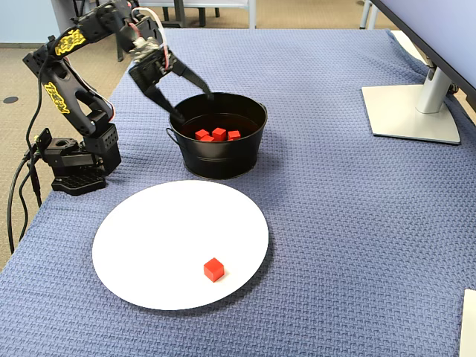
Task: Pick up the red cubes from the white plate and place them in the black recipient
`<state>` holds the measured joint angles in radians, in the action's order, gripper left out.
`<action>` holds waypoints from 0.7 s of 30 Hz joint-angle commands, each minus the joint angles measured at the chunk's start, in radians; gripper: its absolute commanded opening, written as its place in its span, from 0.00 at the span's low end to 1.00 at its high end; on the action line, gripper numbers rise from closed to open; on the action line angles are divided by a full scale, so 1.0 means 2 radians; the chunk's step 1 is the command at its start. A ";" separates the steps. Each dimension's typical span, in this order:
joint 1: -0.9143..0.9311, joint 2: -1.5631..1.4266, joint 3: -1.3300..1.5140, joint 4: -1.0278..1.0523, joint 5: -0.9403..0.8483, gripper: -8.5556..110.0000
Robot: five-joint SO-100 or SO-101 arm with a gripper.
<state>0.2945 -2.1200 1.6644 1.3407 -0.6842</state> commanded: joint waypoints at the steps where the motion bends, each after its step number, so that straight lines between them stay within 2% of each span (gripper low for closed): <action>1: 0.120 0.049 -0.011 -0.090 -0.114 0.26; 5: 0.192 0.160 0.043 -0.243 -0.267 0.27; 7: 0.204 0.215 0.054 -0.315 -0.312 0.27; 13: 0.202 0.331 -0.036 -0.310 -0.312 0.25; 21: 0.194 0.384 -0.030 -0.360 -0.328 0.25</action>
<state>0.6872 -1.3637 1.6751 0.6811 -1.3192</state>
